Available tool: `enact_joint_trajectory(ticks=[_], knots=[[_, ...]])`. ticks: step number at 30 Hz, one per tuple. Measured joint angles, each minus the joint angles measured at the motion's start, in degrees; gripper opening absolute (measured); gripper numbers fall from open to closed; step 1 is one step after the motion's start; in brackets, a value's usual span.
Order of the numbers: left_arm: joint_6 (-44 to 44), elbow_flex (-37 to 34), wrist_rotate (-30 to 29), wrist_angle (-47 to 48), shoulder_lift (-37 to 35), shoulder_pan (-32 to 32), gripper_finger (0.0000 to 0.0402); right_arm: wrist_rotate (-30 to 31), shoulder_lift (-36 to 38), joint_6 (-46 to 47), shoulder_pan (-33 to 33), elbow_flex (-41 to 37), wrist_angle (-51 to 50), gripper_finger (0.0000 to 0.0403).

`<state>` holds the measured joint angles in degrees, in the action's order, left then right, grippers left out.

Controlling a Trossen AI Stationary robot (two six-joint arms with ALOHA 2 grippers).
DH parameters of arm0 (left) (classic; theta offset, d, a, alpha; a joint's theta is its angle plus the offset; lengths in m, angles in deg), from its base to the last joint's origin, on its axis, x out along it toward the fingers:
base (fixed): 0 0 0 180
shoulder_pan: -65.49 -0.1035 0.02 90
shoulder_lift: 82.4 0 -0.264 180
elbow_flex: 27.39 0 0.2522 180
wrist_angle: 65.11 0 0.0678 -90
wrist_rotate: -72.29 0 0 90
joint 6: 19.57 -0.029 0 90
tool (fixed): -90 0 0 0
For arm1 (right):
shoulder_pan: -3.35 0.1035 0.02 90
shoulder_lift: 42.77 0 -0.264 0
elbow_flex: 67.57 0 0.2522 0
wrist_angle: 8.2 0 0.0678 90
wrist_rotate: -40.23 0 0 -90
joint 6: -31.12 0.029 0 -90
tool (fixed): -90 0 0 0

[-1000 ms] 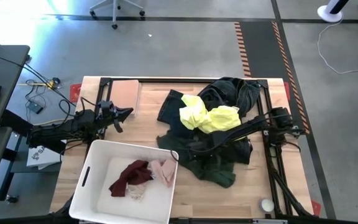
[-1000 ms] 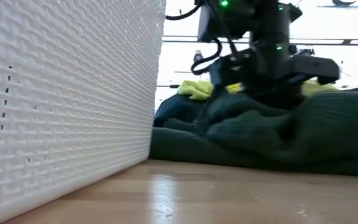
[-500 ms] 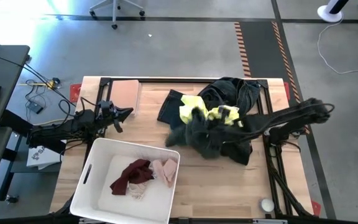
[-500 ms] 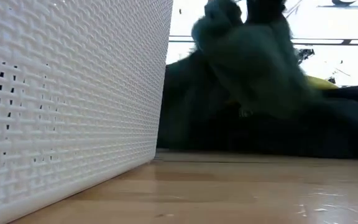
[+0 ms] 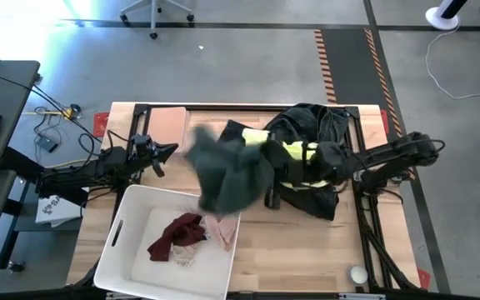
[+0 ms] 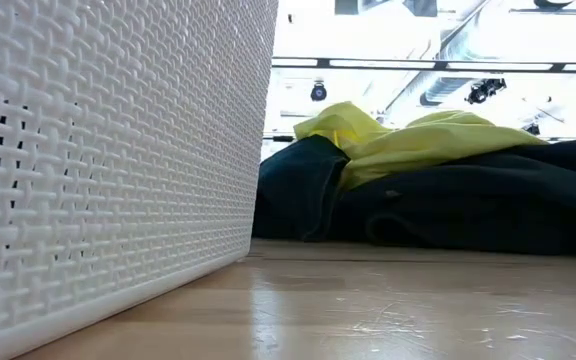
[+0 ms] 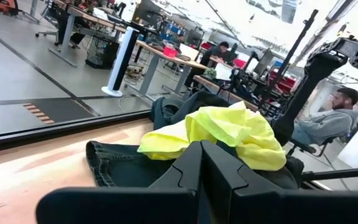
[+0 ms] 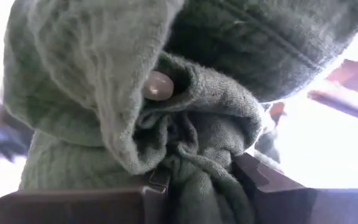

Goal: Sort clothes
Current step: Put the green shirt into the white bin

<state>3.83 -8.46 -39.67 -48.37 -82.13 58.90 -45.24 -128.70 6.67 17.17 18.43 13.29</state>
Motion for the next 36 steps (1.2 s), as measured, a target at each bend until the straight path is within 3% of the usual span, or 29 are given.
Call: enact_joint_trajectory(ticks=[4,9,12,18,23,25,36], knots=[[-0.02,0.0,0.34,0.01,-0.02,-0.01,0.0005,-12.23,-4.99,6.78,-0.21,1.99,5.14,0.0076],[-0.02,0.0,-0.29,0.11,-0.02,-0.02,0.0005,-15.06,-17.13,12.77,-0.46,11.53,2.11,0.0076],[0.0,0.0,-0.82,0.11,-0.01,-0.02,0.0005,-16.65,-24.64,12.11,-0.71,22.99,-8.19,0.0076],[0.0,0.0,-0.13,0.15,-0.01,-0.02,0.0005,-17.81,-37.52,11.55,-2.28,47.72,-39.86,0.0086],[-0.01,0.0,1.96,0.23,-0.01,-0.01,0.0005,-17.63,-44.74,12.47,-2.81,60.1,-54.88,0.0119],[0.0,0.0,1.94,0.2,-0.02,-0.02,0.0005,-17.92,-46.66,13.13,-2.82,62.84,-57.17,0.0131],[0.0,0.0,1.92,0.19,-0.02,-0.02,0.0005,-18.48,-45.68,12.99,-2.97,62.6,-57.49,0.0209]])
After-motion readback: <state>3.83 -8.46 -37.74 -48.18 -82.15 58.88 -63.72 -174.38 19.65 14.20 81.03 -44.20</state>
